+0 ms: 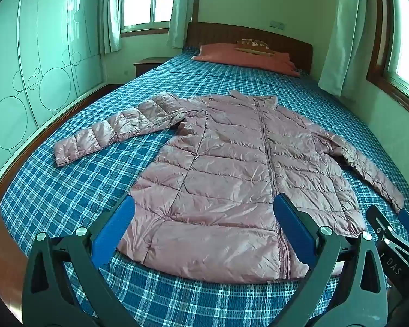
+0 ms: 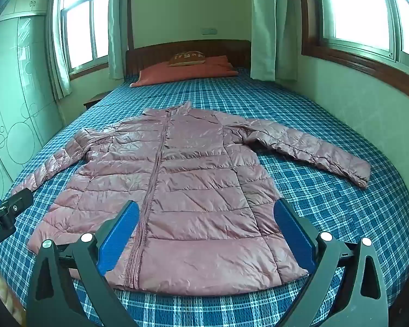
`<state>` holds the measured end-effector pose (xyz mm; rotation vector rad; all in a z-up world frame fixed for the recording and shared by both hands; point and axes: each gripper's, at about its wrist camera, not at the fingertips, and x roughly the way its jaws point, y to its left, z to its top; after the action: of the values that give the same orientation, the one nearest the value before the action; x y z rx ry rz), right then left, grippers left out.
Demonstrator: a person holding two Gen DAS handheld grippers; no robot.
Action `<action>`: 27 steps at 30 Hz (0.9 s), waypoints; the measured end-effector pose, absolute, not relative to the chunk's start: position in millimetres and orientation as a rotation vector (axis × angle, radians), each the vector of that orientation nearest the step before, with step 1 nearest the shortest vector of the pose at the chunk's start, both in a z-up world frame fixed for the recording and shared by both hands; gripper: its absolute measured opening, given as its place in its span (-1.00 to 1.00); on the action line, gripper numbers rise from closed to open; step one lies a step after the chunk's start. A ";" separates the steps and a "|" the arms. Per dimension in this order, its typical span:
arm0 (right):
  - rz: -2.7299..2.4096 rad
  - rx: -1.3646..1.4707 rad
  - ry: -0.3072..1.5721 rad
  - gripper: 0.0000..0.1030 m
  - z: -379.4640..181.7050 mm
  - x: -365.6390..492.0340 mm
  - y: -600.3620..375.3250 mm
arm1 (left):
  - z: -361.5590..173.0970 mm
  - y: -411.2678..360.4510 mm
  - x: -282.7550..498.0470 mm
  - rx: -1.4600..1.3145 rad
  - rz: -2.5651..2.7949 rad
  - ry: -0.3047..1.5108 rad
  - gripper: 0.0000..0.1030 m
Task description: Fold large clothes
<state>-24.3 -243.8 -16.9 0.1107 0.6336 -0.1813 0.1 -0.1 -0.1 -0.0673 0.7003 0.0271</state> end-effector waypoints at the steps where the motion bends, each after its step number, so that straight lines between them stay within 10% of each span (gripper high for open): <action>1: -0.182 0.112 0.634 0.90 -17.1 -24.3 -243.8 | -0.3 -0.2 0.3 -0.066 0.028 0.702 0.96; 27: -0.180 0.116 0.633 0.90 -17.4 -25.3 -242.6 | -1.6 -9.4 -5.2 -0.080 0.024 0.710 0.96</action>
<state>-25.3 -242.6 -17.4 0.1158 0.6331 -0.1799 -5.2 -9.4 -1.6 -0.0800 0.7098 0.0236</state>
